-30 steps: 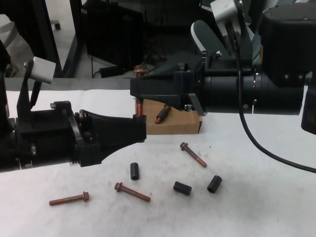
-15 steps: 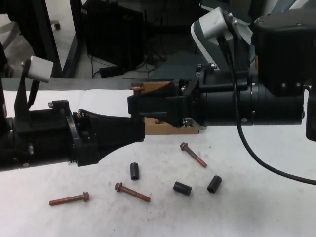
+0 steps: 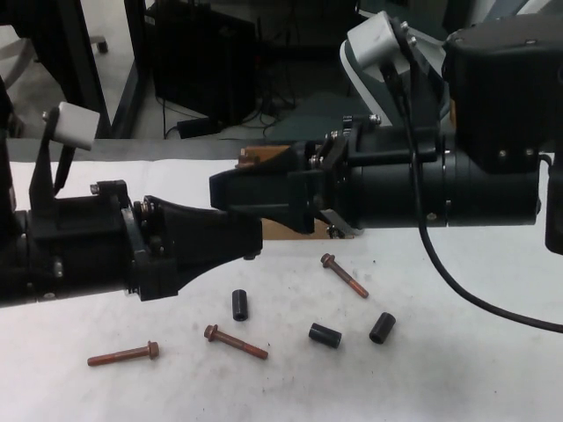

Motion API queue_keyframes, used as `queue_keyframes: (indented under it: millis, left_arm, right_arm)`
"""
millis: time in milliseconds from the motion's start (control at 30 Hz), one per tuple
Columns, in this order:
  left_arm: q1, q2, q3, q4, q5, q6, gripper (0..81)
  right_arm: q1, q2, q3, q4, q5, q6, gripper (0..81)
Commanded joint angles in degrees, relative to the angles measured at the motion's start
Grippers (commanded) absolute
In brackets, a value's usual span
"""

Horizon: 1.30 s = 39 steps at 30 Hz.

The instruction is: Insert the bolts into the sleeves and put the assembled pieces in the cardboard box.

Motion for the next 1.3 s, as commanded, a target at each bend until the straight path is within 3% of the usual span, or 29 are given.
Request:
queue_keyframes:
  millis: [0, 233, 500, 767, 967, 1067, 1200, 1267]
  left_arm:
    - [-0.1, -0.7, -0.8, -5.6, 0.2, 0.4, 0.8]
    - [-0.1, -0.7, -0.8, -5.9, 0.2, 0.4, 0.8]
    - [-0.1, -0.7, -0.8, -5.6, -0.2, 0.4, 0.8]
    - [-0.1, -0.1, -1.1, -4.5, -10.2, 0.4, 0.8]
    - [-0.1, 7.6, -6.2, -3.7, -12.6, 0.4, 0.8]
    - [-0.1, 14.7, -12.4, -3.2, -13.5, 1.5, 0.8]
    - [-0.1, 26.9, -23.5, 3.6, -13.5, 4.2, 0.8]
    - [-0.1, 32.5, -29.1, 8.0, -13.5, 6.2, 0.8]
  right_arm:
    - [0.5, -0.5, 0.0, 1.8, -0.4, 0.9, 44.0]
    - [0.5, -1.8, -0.1, 2.2, 1.3, -1.6, 44.0]
    - [0.0, -4.7, -2.8, 16.5, 6.6, -11.3, 44.0]
    - [-4.7, -12.5, -2.8, 25.4, 8.1, -16.0, 43.8]
    - [-9.1, -18.1, -2.8, 37.5, 8.1, -22.0, 43.1]
    - [-11.1, -19.8, -2.8, 43.7, 8.1, -25.7, 31.4]
    - [-13.3, -20.9, -2.8, 49.8, 8.1, -31.0, 0.7]
    - [-14.3, -20.9, -2.8, 50.9, 8.1, -31.9, 0.4]
